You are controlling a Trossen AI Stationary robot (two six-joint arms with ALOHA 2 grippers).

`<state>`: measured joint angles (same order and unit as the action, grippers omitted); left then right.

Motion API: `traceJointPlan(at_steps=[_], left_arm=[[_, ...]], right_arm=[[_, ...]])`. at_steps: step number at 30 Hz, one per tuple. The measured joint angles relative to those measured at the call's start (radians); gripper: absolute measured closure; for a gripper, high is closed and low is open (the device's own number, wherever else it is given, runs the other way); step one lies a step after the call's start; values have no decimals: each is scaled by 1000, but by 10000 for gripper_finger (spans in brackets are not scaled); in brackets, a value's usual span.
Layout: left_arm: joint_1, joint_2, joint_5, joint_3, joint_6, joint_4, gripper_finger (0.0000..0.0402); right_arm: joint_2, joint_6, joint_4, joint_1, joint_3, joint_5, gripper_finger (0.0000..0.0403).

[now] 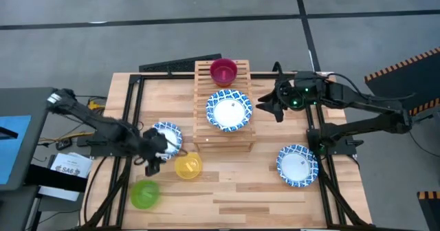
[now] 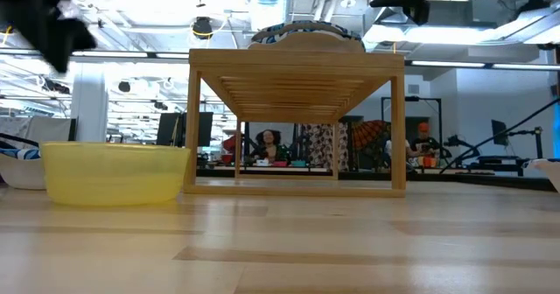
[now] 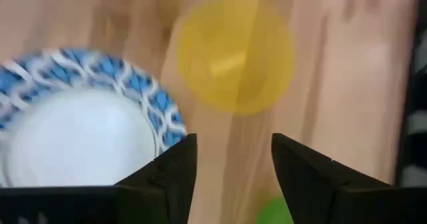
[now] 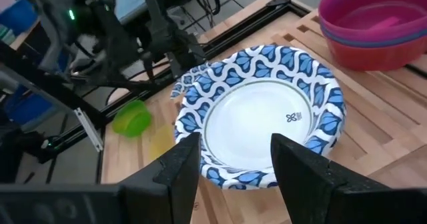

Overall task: Place and stack bowls onto a shelf
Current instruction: Stack the blue patterned bowl on top of the blue patterned bowl on the shelf

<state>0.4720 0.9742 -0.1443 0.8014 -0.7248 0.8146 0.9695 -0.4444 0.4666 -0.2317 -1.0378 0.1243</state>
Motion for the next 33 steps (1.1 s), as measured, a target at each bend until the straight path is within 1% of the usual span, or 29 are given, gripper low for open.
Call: traceJointPlan(at_steps=[3,6,15,18,21,27,29,30,33], left_arm=[[42,46,-36,-59,-34,-2,223],[56,96,-64,-87,-37,-3,223],[55,225,-52,-118,54,-54,223],[55,266,-64,-119,59,-66,223],[55,309,-47,-119,62,-66,223],[55,386,-52,-119,50,-72,226],[55,401,-52,-119,50,-72,241],[55,403,-52,-119,50,-72,255],[55,401,-49,-107,49,-49,320]], right_arm=[[0,5,5,-1,0,-17,196],[0,5,12,-1,0,-25,196],[0,8,30,-1,0,-35,196],[0,8,29,-1,0,-51,196],[0,11,29,-1,0,-52,196],[0,11,28,-1,0,-52,196],[0,11,27,-1,0,-52,196],[0,11,27,-1,0,-54,196],[0,10,27,-1,0,-64,196]])
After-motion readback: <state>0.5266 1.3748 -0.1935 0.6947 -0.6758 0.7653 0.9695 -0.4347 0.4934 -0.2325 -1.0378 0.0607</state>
